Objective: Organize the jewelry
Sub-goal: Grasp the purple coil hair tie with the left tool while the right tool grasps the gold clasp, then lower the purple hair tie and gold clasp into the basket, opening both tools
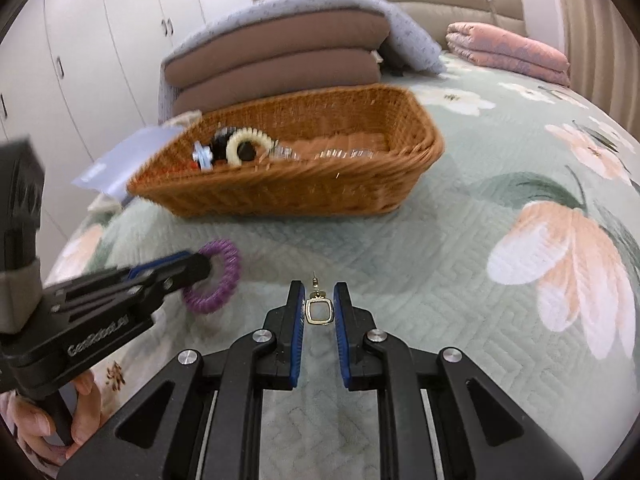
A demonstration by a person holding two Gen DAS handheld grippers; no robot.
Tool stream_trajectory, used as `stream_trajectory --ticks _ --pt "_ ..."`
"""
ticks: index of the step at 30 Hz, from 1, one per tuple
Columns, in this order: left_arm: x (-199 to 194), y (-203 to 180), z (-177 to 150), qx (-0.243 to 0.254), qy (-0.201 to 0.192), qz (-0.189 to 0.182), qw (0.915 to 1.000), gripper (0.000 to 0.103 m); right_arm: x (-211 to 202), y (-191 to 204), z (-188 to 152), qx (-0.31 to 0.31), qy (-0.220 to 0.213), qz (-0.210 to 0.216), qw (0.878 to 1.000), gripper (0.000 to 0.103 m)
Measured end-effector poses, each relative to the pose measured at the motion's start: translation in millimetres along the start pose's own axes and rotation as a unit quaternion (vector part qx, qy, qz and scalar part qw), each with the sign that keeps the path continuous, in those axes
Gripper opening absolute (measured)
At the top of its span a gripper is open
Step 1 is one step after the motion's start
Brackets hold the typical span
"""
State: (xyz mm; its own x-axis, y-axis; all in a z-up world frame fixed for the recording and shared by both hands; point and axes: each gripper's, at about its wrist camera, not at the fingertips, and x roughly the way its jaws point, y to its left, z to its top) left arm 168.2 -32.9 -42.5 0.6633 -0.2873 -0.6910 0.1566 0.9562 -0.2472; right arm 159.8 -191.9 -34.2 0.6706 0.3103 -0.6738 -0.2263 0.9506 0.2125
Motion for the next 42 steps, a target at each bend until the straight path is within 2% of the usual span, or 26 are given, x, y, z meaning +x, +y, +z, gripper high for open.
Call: stream_trajectory --ticks 4,8,13,17,21,24,27,29,35,39,40,42 --pt "-25 2 -3 0.005 -0.02 -0.001 0.9998 0.012 -26 0 6 0.003 -0.05 -0.002 0.999 0.017" --pt "-53 4 10 0.005 -0.052 -0.009 0.9986 0.012 -54 5 27 -0.003 -0.095 -0.004 0.995 0.017" --pt "-71 4 48 0.002 -0.097 -0.011 0.9953 0.012 -71 17 79 -0.028 -0.141 -0.004 0.99 0.017" --pt "-55 10 88 -0.025 -0.116 -0.026 0.9926 0.012 -52 17 118 -0.032 -0.168 0.016 0.985 0.017" --pt "-14 20 108 -0.044 -0.111 -0.03 0.9924 0.012 5 -1 139 -0.005 -0.145 0.032 0.989 0.017" --pt "11 20 101 -0.033 -0.104 -0.035 0.9934 0.012 44 -18 132 0.013 -0.109 0.033 0.993 0.017" --pt "24 16 98 -0.018 -0.091 -0.019 0.9955 0.012 64 -33 128 0.039 -0.067 0.045 0.996 0.016" --pt "23 14 97 -0.014 -0.093 -0.022 0.9953 0.012 66 -39 126 0.051 -0.063 0.057 0.995 0.017" --pt "28 6 93 0.002 -0.092 0.002 0.9958 0.013 66 -30 120 0.021 -0.065 0.018 0.997 0.017" --pt "28 7 93 0.003 -0.096 0.007 0.9953 0.013 66 -29 119 0.021 -0.063 0.026 0.997 0.017" --pt "28 7 93 0.006 -0.096 0.01 0.9953 0.015 66 -30 119 0.024 -0.063 0.025 0.997 0.017" --pt "30 8 92 0.006 -0.093 -0.002 0.9957 0.024 67 -34 118 0.033 -0.061 0.029 0.997 0.025"
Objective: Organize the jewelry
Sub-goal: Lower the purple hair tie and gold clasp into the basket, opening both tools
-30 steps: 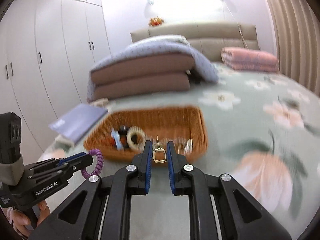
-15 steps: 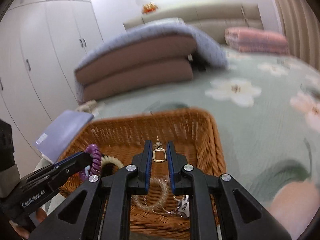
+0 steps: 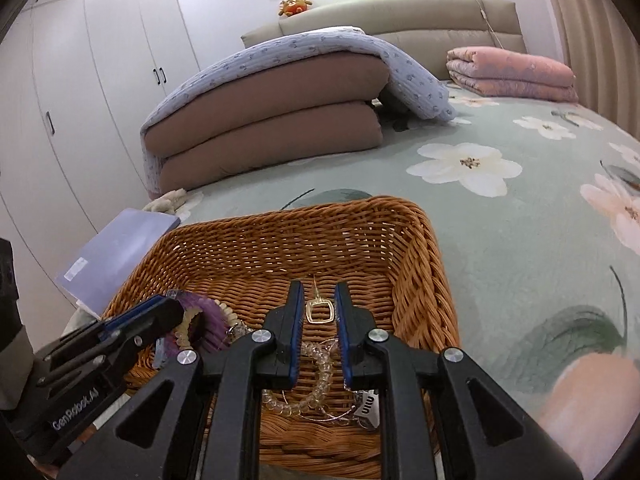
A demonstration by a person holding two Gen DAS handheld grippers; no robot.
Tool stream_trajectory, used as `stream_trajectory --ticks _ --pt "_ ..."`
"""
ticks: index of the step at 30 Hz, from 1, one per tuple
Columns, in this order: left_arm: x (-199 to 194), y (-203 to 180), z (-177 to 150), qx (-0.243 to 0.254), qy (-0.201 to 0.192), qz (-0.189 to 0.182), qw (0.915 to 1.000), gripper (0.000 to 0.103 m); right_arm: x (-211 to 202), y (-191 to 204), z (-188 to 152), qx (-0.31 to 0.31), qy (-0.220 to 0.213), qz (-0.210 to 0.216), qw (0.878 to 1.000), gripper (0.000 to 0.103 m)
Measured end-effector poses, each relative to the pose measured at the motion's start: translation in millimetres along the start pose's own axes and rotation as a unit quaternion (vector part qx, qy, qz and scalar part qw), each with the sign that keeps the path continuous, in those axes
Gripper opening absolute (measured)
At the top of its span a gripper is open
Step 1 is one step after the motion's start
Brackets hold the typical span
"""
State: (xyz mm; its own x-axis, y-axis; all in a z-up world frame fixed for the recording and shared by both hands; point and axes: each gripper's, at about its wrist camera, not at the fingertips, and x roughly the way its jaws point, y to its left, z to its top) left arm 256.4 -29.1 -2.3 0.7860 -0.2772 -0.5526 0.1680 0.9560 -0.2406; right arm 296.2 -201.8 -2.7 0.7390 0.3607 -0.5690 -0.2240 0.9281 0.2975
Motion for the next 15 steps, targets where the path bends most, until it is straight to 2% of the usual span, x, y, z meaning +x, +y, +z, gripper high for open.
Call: stream_trajectory --ticks 2,3,7,12,15 --pt "-1 2 0 -0.009 0.001 -0.013 0.9999 0.059 -1 -4 0 0.01 0.0 0.005 1.0 0.042" --pt "-5 2 0 -0.014 -0.007 -0.015 0.9998 0.063 -2 -5 0 0.015 -0.002 0.008 1.0 0.042" --pt "-20 1 2 -0.006 -0.045 0.006 0.999 0.063 -9 -4 0 0.011 -0.011 0.009 1.0 0.042" --pt "-26 4 2 -0.011 -0.059 0.02 0.998 0.063 -16 4 -2 -0.006 -0.027 -0.007 1.0 0.042" --pt "-37 3 -1 -0.009 -0.069 0.026 0.9972 0.063 -36 11 -6 -0.02 -0.061 -0.024 0.998 0.042"
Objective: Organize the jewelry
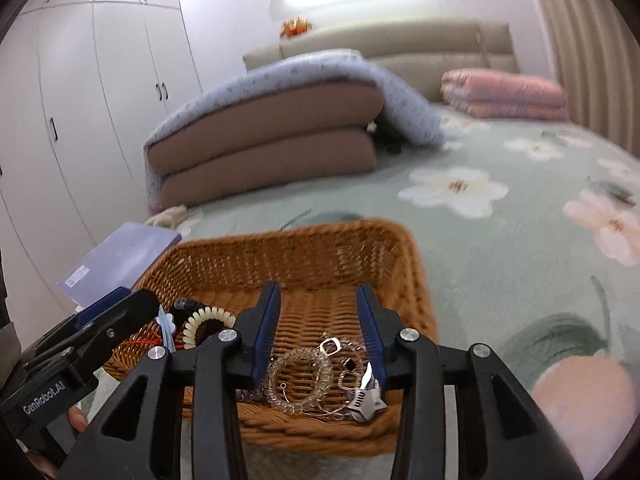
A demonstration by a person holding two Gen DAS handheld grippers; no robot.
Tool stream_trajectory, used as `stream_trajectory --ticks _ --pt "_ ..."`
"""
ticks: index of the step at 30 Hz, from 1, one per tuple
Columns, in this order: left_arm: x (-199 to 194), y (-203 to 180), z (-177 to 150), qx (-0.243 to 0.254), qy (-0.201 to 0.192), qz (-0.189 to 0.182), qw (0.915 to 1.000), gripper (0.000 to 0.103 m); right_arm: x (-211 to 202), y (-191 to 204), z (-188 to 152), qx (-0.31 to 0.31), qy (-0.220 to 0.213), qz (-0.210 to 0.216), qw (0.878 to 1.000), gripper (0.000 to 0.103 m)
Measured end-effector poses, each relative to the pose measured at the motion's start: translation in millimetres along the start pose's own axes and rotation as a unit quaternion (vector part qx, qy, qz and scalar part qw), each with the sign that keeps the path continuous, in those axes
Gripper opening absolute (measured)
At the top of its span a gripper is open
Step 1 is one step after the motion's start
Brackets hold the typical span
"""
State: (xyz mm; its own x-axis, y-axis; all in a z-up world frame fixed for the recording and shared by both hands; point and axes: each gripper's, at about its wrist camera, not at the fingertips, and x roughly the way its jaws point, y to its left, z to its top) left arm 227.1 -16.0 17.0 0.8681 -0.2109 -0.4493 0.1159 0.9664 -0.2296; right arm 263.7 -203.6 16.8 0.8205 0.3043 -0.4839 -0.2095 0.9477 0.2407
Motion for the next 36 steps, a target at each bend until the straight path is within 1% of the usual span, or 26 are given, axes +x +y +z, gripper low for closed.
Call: stream_trajectory --ticks 2,3,4,5,7,9,10,11,12,13,14,17,18,20,23,25,28,31,36 --pt "-13 -1 -1 0.002 -0.008 0.007 0.9999 0.063 -19 5 -2 -0.01 -0.026 -0.019 0.999 0.042" --pt "-22 -1 0 -0.002 -0.005 0.003 1.0 0.063 -32 10 -4 -0.015 -0.04 -0.039 0.998 0.042" --pt "-30 -1 1 -0.009 -0.002 -0.009 0.9999 0.063 -40 13 -5 -0.017 -0.045 -0.048 0.998 0.042" --pt "-38 -1 3 -0.012 -0.001 -0.013 0.9998 0.063 -50 17 -8 -0.02 -0.048 -0.052 0.997 0.042" --pt "-61 -2 3 -0.01 -0.006 -0.016 0.9998 0.063 -69 24 -17 -0.025 -0.046 -0.043 0.998 0.043" --pt "-86 -4 -5 0.007 -0.011 -0.009 0.9999 0.063 -89 32 -30 -0.026 -0.036 -0.032 0.998 0.053" --pt "-98 -4 -10 0.012 -0.008 -0.007 0.9999 0.064 -95 34 -35 -0.024 -0.033 -0.033 0.999 0.068" --pt "-105 -3 -16 0.013 -0.002 -0.007 0.9999 0.068 -102 36 -42 -0.021 -0.031 -0.04 0.999 0.083" --pt "-113 -1 -23 0.011 0.005 -0.012 0.9999 0.072 -110 37 -50 -0.017 -0.029 -0.046 0.998 0.085" --pt "-119 2 -31 0.008 0.007 -0.013 0.9999 0.079 -115 38 -56 -0.017 -0.03 -0.045 0.998 0.085" --pt "-123 4 -39 0.007 0.007 -0.006 0.9999 0.08 -118 41 -63 -0.021 -0.032 -0.041 0.998 0.085" --pt "-122 10 -58 0.015 0.007 0.025 0.9995 0.08 -113 52 -73 -0.054 -0.017 -0.062 0.996 0.085" --pt "-118 12 -63 0.011 0.009 0.03 0.9995 0.08 -109 54 -76 -0.058 -0.01 -0.058 0.997 0.085" --pt "-112 17 -70 0.01 0.009 0.038 0.9992 0.079 -104 55 -81 -0.06 0.0 -0.051 0.997 0.085" --pt "-103 20 -75 0.022 0.01 0.069 0.9974 0.08 -94 55 -86 -0.064 0.02 -0.054 0.996 0.085" --pt "-102 20 -78 0.027 0.007 0.079 0.9965 0.08 -91 54 -89 -0.062 0.025 -0.051 0.996 0.085" --pt "-99 18 -80 0.032 0.011 0.07 0.997 0.08 -93 55 -91 -0.066 0.021 -0.054 0.996 0.085" --pt "-98 18 -82 0.035 0.011 0.076 0.9964 0.08 -96 58 -92 -0.071 0.012 -0.059 0.996 0.085" --pt "-99 20 -84 0.031 0.007 0.074 0.9967 0.08 -95 58 -91 -0.071 0.011 -0.059 0.996 0.085"
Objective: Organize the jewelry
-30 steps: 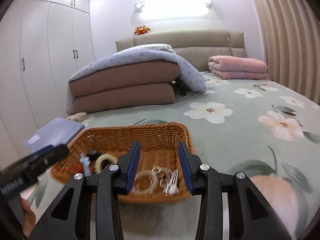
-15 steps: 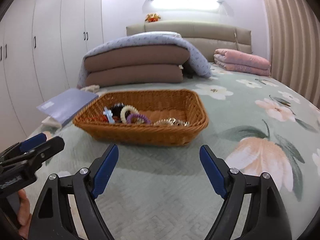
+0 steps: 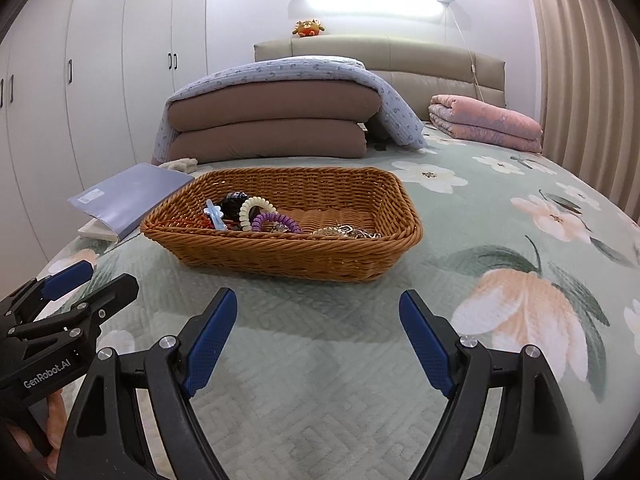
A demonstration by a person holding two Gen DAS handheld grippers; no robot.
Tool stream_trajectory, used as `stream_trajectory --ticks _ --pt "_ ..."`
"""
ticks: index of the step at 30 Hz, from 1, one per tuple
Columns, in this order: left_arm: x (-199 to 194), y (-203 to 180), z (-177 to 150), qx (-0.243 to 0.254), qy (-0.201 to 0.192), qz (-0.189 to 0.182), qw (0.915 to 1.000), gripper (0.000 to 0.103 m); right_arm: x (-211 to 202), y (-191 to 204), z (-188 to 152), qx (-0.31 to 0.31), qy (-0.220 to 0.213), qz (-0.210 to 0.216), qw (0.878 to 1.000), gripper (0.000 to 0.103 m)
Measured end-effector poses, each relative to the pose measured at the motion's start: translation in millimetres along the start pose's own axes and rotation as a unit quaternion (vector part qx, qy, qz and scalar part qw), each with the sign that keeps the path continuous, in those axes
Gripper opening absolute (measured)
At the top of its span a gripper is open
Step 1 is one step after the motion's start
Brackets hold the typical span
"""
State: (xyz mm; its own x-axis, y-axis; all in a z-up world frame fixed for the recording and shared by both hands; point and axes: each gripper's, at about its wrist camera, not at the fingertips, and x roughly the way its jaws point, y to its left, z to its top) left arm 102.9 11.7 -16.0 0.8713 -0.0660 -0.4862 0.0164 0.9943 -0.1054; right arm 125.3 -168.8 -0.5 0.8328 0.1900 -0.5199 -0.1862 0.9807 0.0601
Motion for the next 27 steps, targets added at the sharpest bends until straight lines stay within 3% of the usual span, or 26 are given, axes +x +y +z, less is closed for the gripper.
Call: stream_trajectory --ticks 6,27 --pt "0.3 6.7 -0.3 -0.018 0.001 -0.012 0.9998 0.08 -2.2 -1.0 0.4 0.001 -0.005 0.003 1.0 0.085" --pt "0.2 3.8 -0.4 -0.008 -0.001 -0.005 1.0 0.08 -1.0 -1.1 0.8 0.003 -0.003 0.006 1.0 0.085"
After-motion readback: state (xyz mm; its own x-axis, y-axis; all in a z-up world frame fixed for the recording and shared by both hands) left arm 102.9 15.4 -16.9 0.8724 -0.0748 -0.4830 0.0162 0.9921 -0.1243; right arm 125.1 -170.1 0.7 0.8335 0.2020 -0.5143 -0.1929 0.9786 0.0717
